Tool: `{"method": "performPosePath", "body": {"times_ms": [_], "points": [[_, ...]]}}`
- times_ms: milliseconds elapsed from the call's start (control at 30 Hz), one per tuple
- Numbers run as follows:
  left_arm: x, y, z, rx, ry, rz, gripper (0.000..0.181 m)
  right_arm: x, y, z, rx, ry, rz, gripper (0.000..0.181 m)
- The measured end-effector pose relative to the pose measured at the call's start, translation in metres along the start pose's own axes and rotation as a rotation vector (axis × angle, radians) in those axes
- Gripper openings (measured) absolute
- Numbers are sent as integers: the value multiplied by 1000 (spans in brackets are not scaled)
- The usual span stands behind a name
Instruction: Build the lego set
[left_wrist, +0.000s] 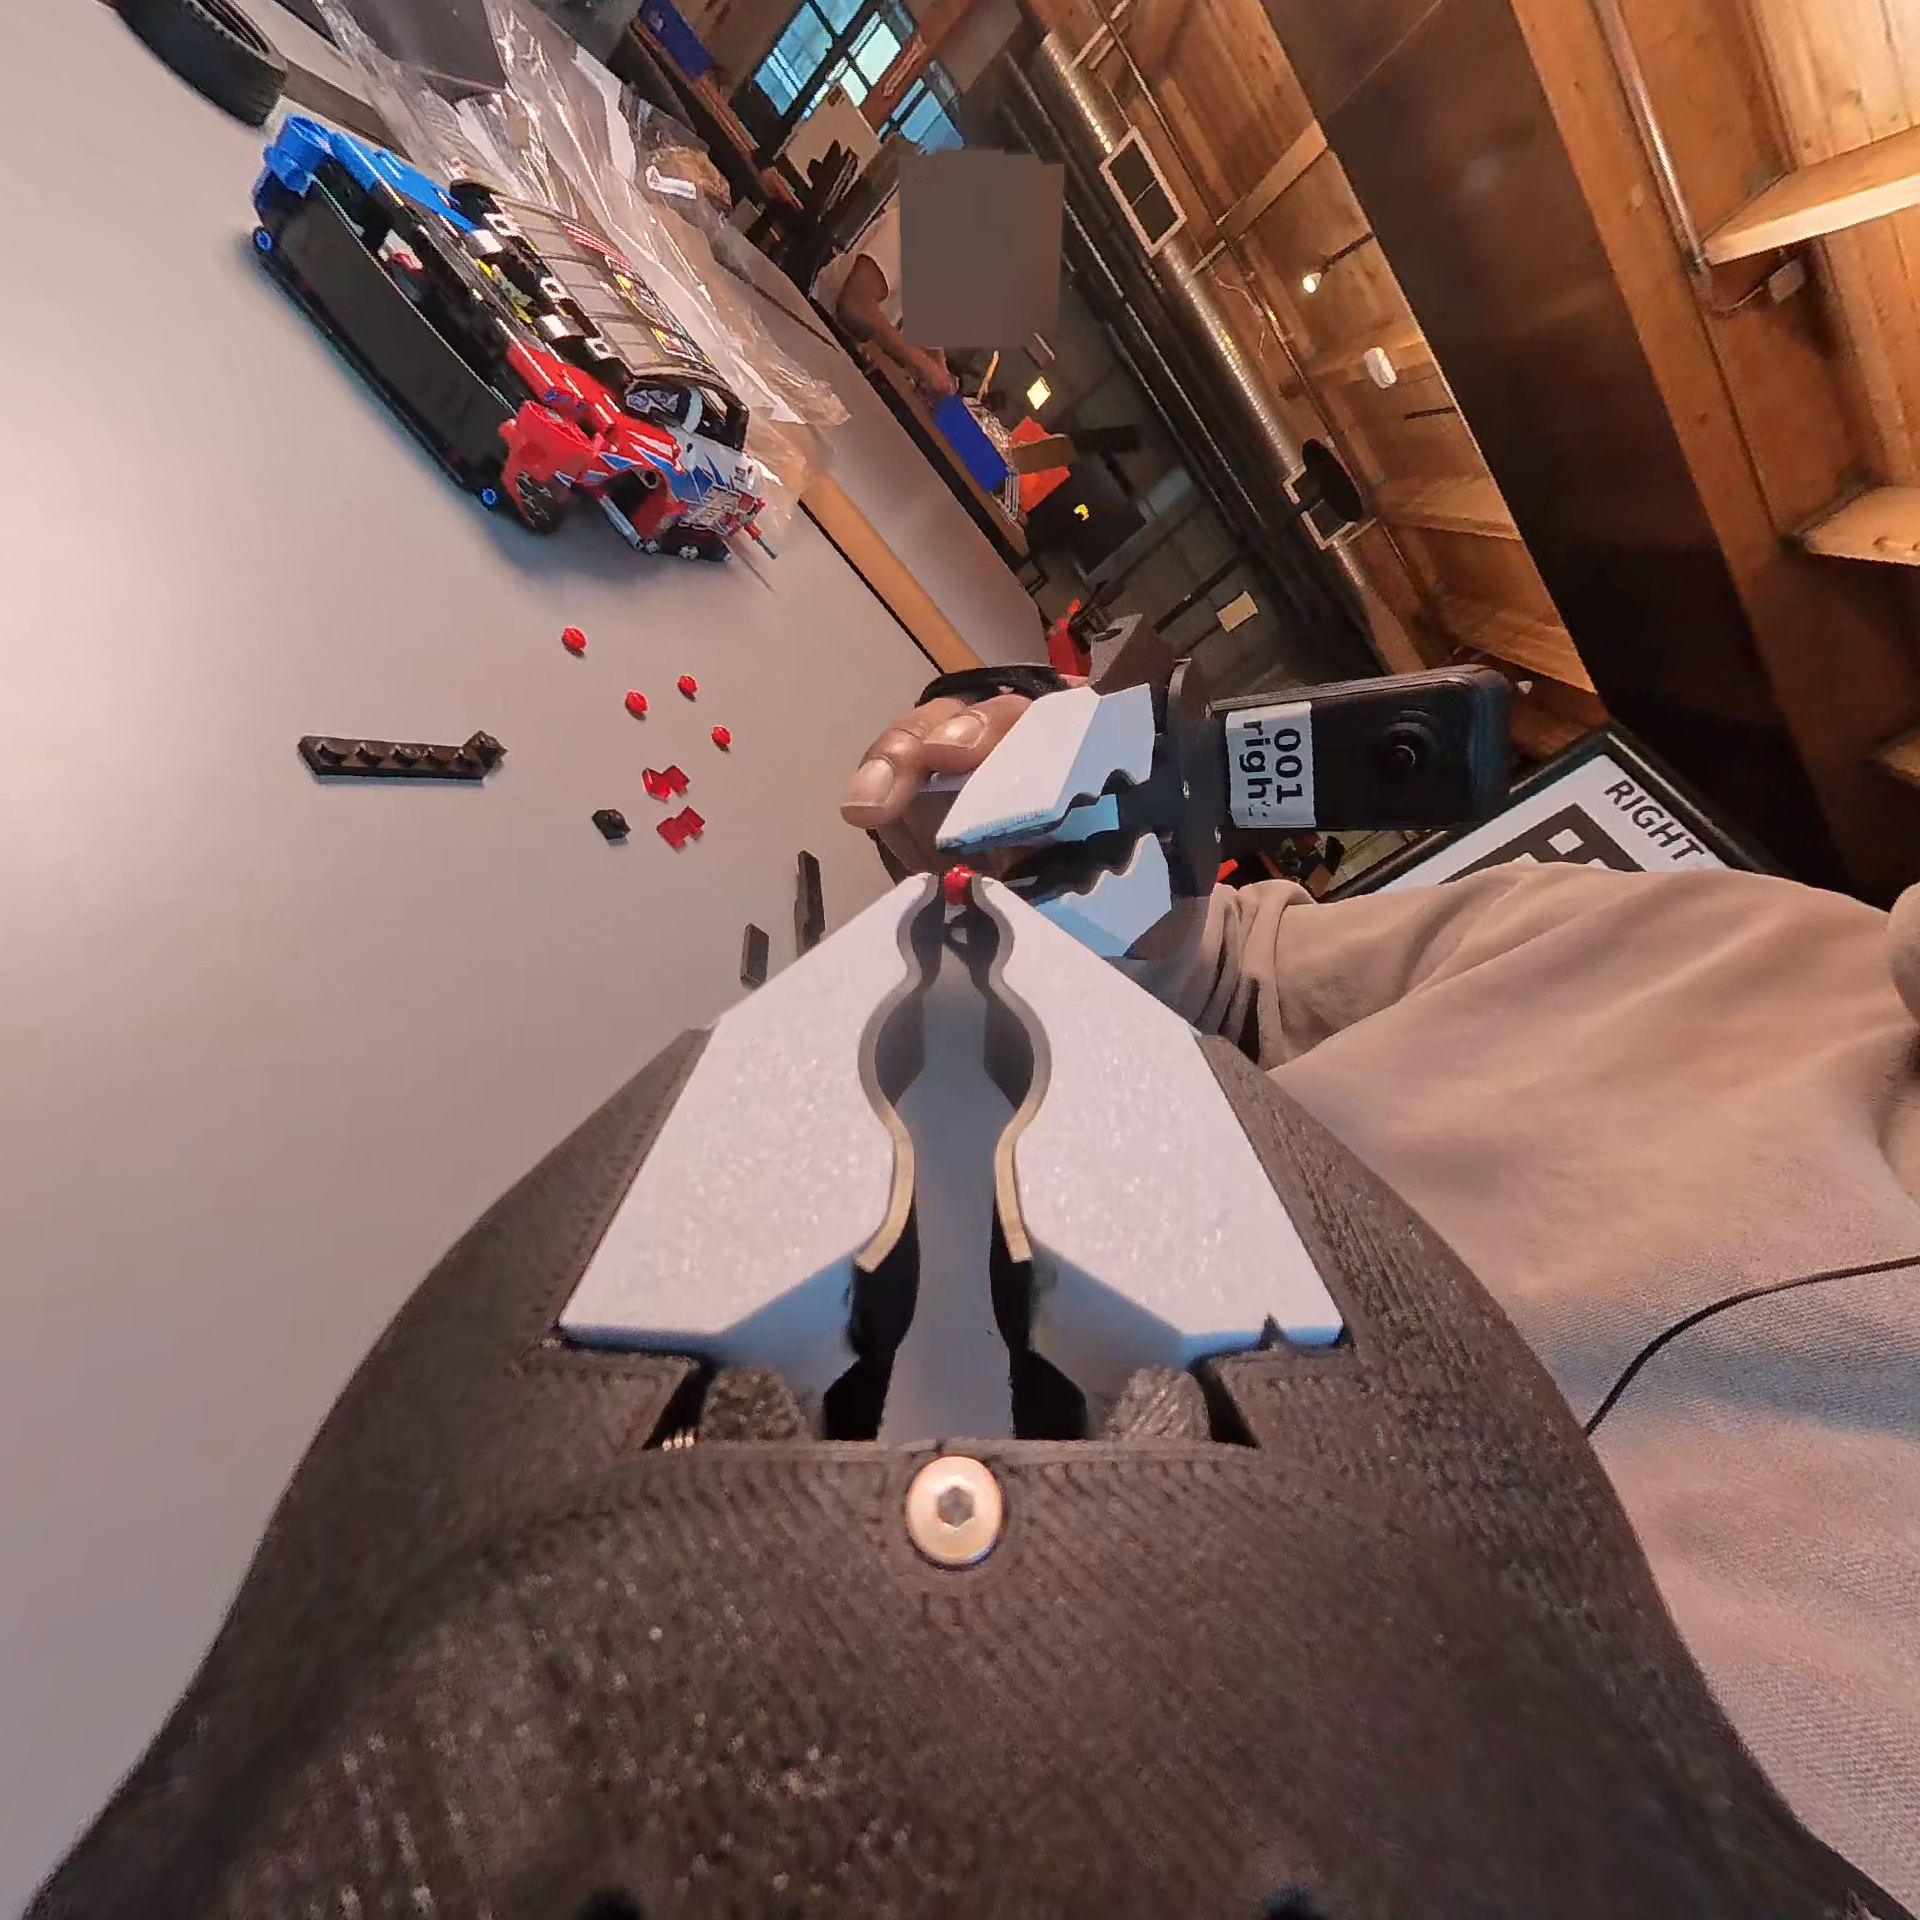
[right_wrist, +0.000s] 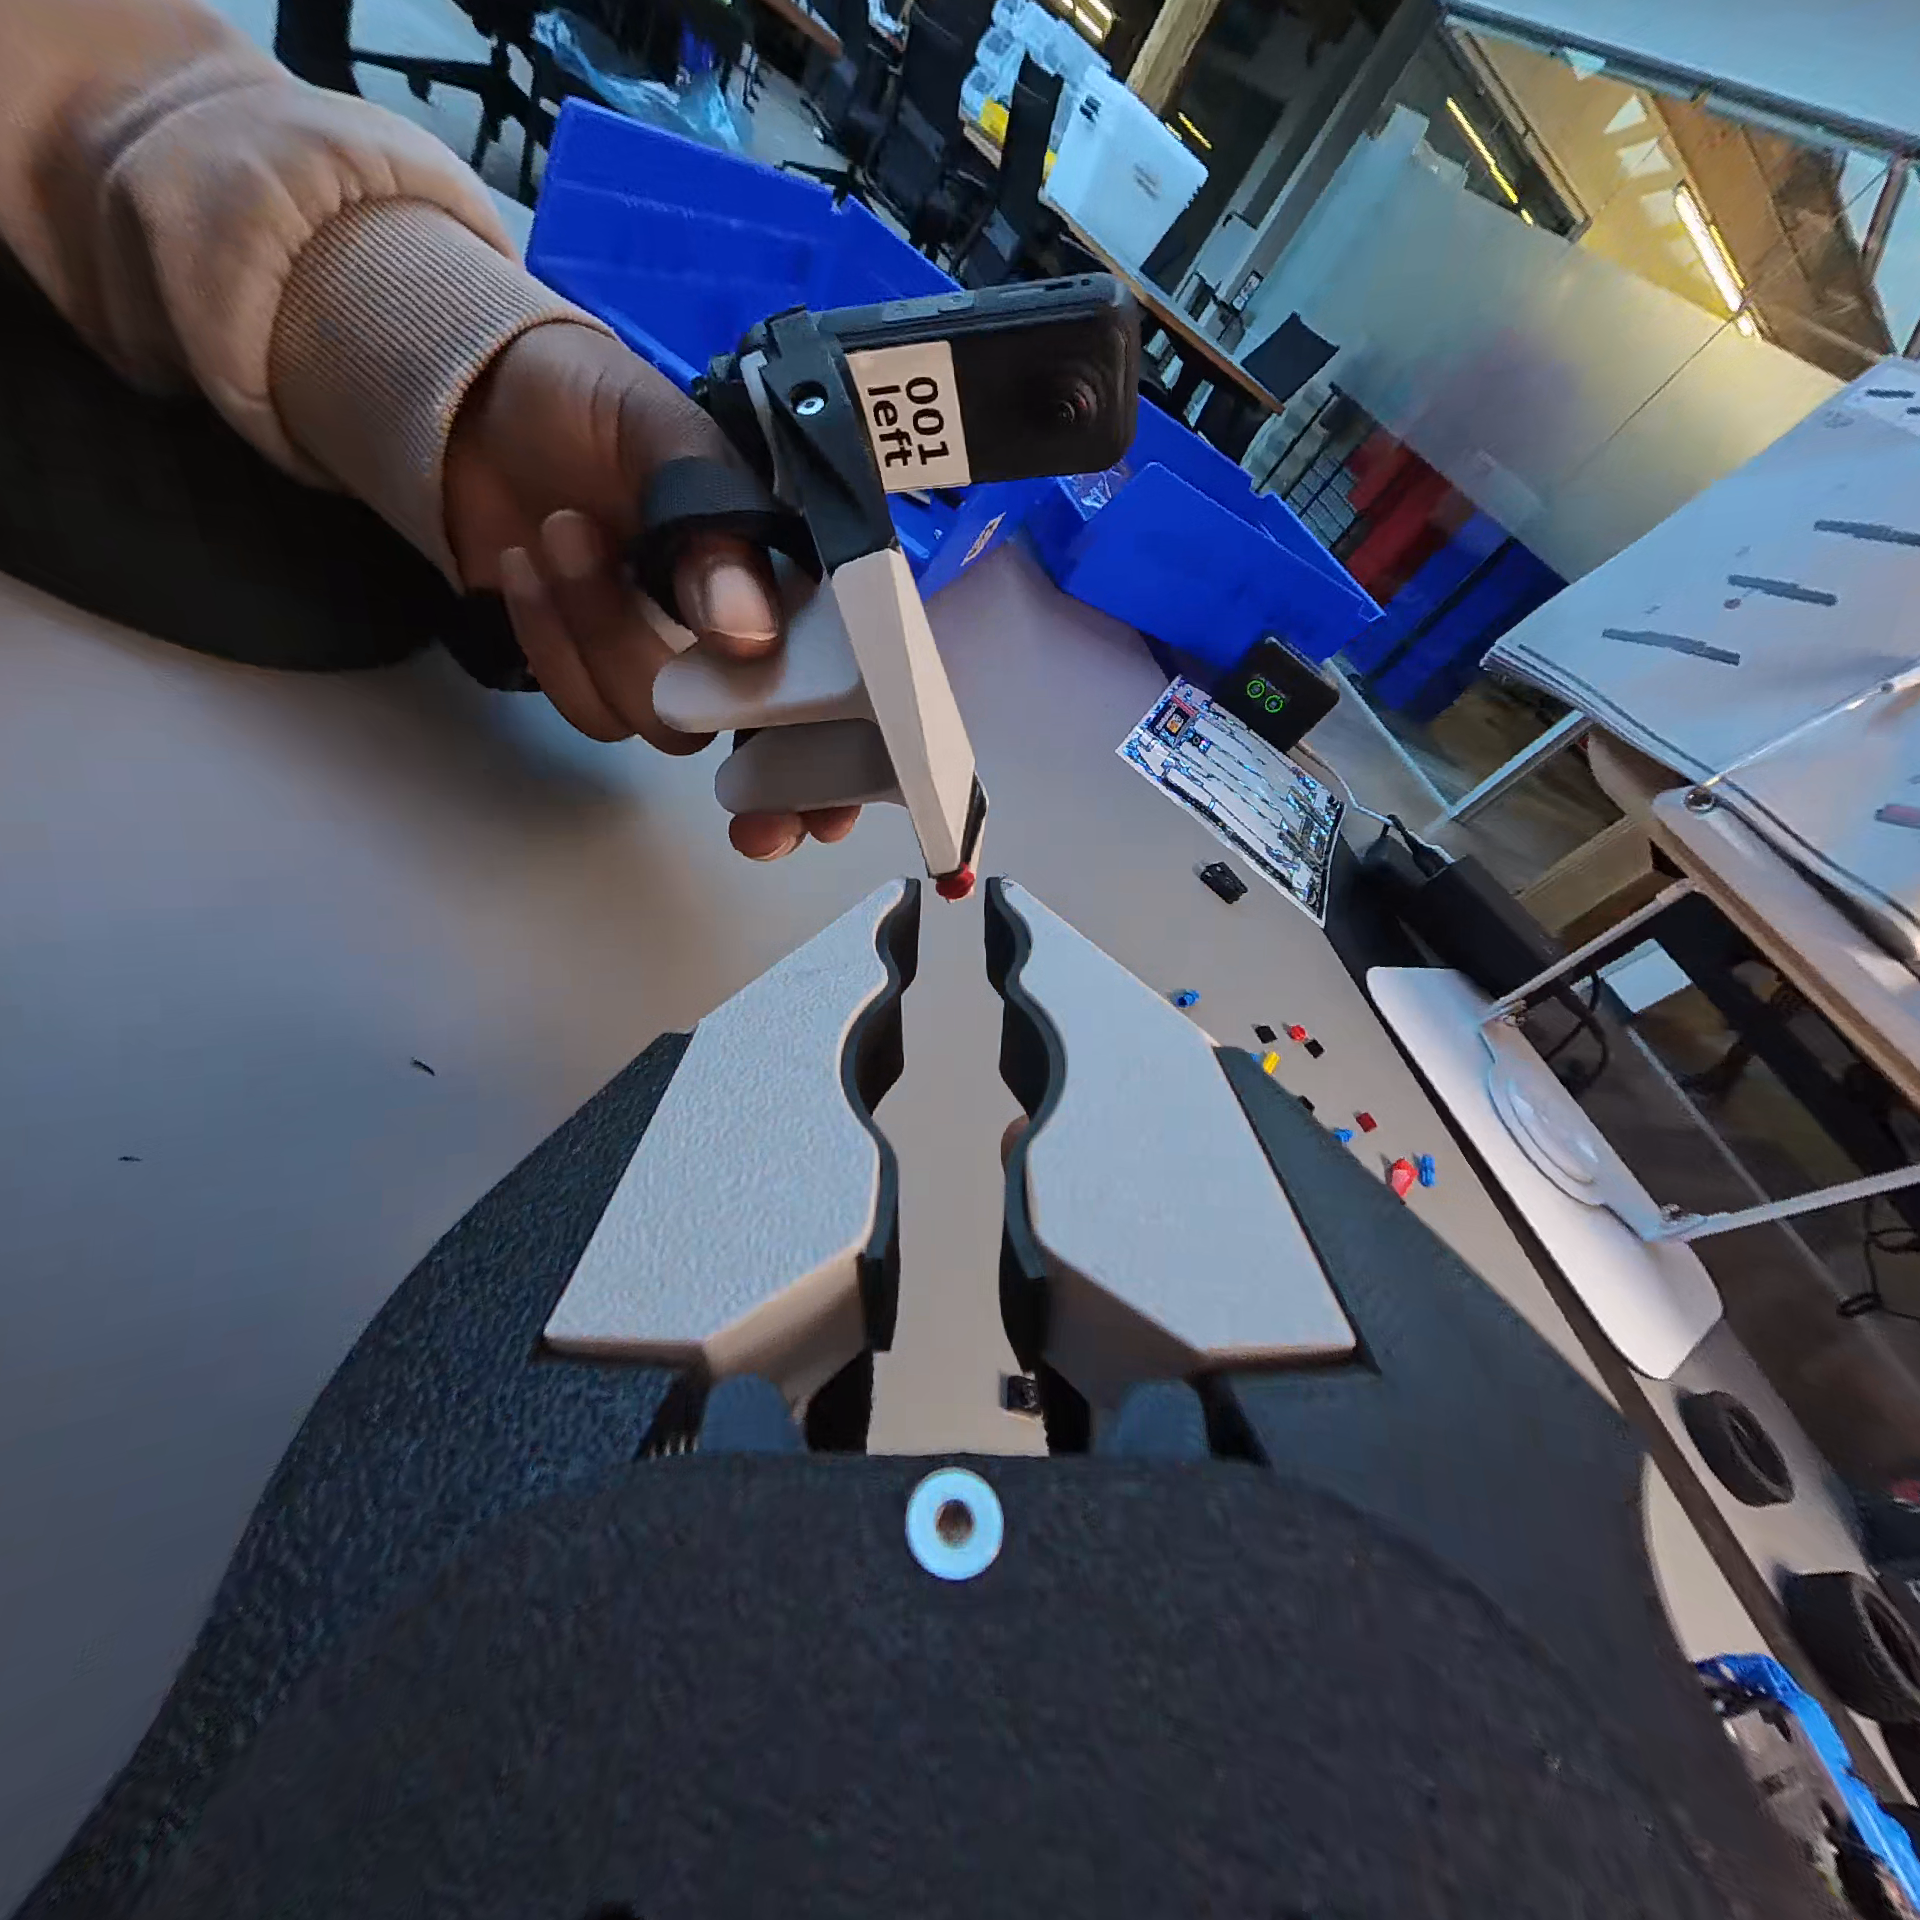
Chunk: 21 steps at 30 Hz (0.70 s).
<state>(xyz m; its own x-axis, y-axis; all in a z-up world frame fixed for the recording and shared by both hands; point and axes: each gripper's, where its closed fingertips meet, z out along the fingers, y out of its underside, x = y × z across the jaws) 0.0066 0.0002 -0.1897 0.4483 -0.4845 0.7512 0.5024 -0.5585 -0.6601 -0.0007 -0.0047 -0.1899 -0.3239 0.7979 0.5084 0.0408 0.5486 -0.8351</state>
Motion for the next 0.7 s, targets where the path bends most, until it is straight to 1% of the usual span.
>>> {"method": "performPosePath", "body": {"times_ms": [133, 267, 400, 500, 700], "points": [[0, 1, 1, -5, 10, -27, 1, -1, 0, 2, -17, 12, -54, 6], [7, -1, 0, 14, 81, -72, 1, 0, -6, 0, 26, 21, -50, 5], [27, -10, -5, 64, 222, -81, 4, 6, -22, -9, 125, 23, 56, 5], [34, -12, -6, 70, 248, -41, 6, 9, -33, -15, 200, 1, 148, 5], [41, -12, -7, 80, 295, -32, 6, 5, -38, -17, 235, -30, 179, 5]]}}
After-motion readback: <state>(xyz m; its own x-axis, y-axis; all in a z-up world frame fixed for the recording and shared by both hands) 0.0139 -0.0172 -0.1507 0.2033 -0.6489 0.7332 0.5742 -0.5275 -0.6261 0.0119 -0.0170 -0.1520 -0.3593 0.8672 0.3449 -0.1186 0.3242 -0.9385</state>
